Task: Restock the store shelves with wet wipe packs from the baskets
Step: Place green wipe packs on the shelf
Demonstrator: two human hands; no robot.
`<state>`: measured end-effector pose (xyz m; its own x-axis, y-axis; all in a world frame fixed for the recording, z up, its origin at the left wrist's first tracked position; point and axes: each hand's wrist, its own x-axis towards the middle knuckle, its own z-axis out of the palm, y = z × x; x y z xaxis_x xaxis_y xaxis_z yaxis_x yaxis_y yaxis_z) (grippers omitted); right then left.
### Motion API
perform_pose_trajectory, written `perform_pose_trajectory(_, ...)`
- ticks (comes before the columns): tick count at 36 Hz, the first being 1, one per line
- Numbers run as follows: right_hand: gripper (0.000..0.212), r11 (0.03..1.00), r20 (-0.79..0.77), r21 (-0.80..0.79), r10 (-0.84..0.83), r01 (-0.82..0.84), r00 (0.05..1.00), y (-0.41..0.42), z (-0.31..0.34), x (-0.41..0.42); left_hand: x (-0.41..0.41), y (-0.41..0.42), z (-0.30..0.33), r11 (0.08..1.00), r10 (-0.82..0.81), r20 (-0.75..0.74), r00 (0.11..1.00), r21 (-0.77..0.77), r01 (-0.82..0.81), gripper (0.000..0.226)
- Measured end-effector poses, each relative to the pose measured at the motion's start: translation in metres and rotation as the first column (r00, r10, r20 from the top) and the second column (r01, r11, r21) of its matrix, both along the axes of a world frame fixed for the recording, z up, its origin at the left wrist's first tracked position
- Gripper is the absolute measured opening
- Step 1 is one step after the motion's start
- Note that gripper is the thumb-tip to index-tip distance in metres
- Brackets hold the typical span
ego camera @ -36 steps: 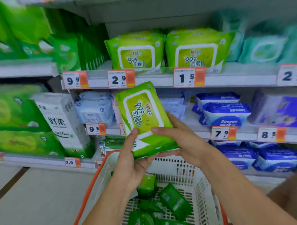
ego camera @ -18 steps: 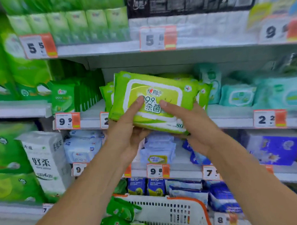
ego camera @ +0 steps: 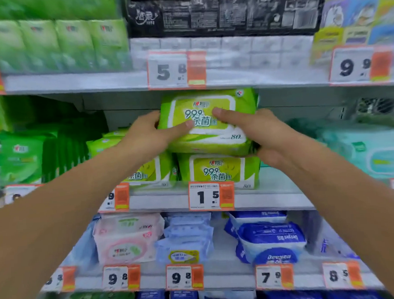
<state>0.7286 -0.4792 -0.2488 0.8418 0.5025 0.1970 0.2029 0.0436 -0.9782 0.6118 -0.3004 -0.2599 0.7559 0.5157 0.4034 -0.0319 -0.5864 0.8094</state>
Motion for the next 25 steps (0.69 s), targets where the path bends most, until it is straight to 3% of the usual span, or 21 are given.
perform_pose_trajectory(2, 0.061, 0.999, -0.076, -0.003, 0.037, -0.038, 0.996, -0.002, 0.005, 0.006, 0.008, -0.001, -0.003, 0.998, -0.011, -0.02, 1.0, 0.061, 0.012, 0.046)
perform_pose_trajectory(3, 0.041, 0.998, -0.101, -0.006, 0.061, -0.062, 0.993, -0.003, 0.007, 0.012, 0.011, -0.001, -0.002, 0.995, -0.005, -0.031, 1.0, 0.098, 0.008, 0.06)
perform_pose_trajectory(5, 0.027, 0.995, -0.109, -0.041, 0.088, -0.093, 0.99, -0.005, 0.014, 0.022, 0.018, 0.002, 0.006, 0.987, 0.036, -0.062, 0.997, 0.159, -0.026, 0.088)
perform_pose_trajectory(9, 0.033, 0.986, -0.018, -0.128, 0.104, -0.105, 0.994, 0.002, 0.023, 0.041, 0.038, 0.011, 0.018, 0.981, 0.031, -0.123, 0.992, 0.192, -0.006, 0.062)
perform_pose_trajectory(12, 0.031, 0.974, 0.066, -0.201, 0.119, -0.104, 0.991, 0.012, 0.026, 0.055, 0.057, 0.024, 0.018, 0.974, 0.048, -0.142, 0.989, 0.227, -0.014, 0.066)
perform_pose_trajectory(15, 0.079, 0.962, 0.268, -0.274, 0.061, 0.016, 0.962, 0.023, 0.019, 0.074, 0.073, 0.042, 0.014, 0.969, 0.031, -0.173, 0.984, 0.246, 0.012, 0.059)
perform_pose_trajectory(16, 0.086, 0.958, 0.333, -0.282, 0.04, 0.059, 0.942, 0.028, 0.016, 0.079, 0.079, 0.049, 0.012, 0.966, 0.041, -0.182, 0.982, 0.258, 0.007, 0.06)
perform_pose_trajectory(21, 0.066, 0.947, 0.542, -0.283, 0.025, 0.154, 0.84, 0.045, 0.01, 0.101, 0.107, 0.067, 0.003, 0.95, 0.081, -0.219, 0.972, 0.313, -0.008, 0.066)
perform_pose_trajectory(25, 0.061, 0.832, 0.626, -0.428, -0.009, 0.353, 0.78, 0.05, 0.009, 0.123, 0.127, 0.079, 0.004, 0.894, 0.126, -0.259, 0.957, 0.448, 0.004, 0.066)
